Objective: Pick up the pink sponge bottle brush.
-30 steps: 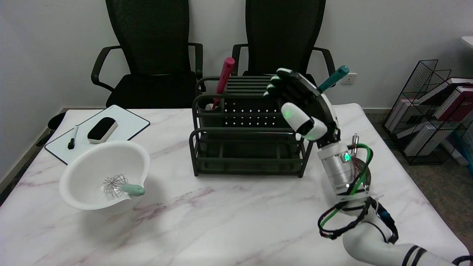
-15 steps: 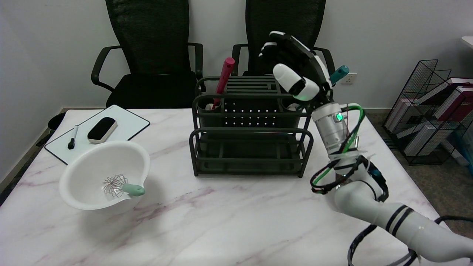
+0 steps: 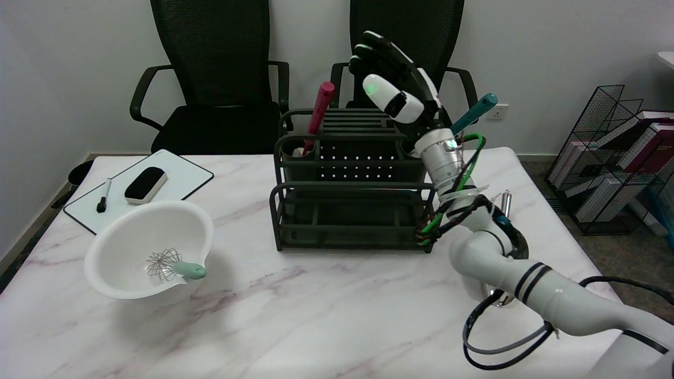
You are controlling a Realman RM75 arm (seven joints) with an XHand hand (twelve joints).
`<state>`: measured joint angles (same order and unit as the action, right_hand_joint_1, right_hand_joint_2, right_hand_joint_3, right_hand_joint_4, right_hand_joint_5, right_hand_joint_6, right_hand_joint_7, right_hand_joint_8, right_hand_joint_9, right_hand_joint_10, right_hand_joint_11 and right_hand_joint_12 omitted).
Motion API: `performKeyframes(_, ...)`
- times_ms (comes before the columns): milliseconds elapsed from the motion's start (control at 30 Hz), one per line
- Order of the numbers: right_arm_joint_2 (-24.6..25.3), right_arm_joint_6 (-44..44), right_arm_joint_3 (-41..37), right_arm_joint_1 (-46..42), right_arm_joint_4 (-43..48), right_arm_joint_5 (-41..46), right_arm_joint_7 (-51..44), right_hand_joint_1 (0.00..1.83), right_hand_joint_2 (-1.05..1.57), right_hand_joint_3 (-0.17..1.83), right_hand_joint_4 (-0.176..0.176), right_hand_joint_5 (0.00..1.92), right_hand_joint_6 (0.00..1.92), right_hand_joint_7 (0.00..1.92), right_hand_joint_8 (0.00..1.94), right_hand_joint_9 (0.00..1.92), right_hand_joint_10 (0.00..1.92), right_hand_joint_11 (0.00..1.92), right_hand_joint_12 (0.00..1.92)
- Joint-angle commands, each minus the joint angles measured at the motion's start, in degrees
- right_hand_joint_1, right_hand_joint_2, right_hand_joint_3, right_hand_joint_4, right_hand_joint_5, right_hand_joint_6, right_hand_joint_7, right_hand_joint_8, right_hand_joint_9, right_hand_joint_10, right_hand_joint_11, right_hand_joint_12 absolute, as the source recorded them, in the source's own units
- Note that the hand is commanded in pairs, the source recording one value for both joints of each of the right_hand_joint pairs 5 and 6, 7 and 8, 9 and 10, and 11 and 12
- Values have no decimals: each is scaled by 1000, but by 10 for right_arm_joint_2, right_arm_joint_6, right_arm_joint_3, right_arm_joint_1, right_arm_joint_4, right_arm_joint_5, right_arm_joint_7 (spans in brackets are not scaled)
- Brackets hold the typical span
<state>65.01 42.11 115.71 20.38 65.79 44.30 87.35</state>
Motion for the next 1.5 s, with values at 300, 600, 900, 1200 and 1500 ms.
performKeyframes(300,125,-47,72,140,-131,33,-5,1106,136,1131,0,495,495,533,533,580,580,497,497)
performKeyframes(600,77,-102,49,80,-12,36,-81,1078,314,1168,0,433,433,542,542,522,522,317,317)
performKeyframes(900,102,-107,47,60,-17,50,-104,1063,319,1194,0,356,356,499,499,473,473,254,254)
performKeyframes(1200,138,-104,49,74,-69,50,-104,1074,310,1197,0,331,331,459,459,395,395,148,148)
performKeyframes(1500,143,-102,61,87,-75,50,-104,1085,290,1209,0,300,300,433,433,375,375,138,138)
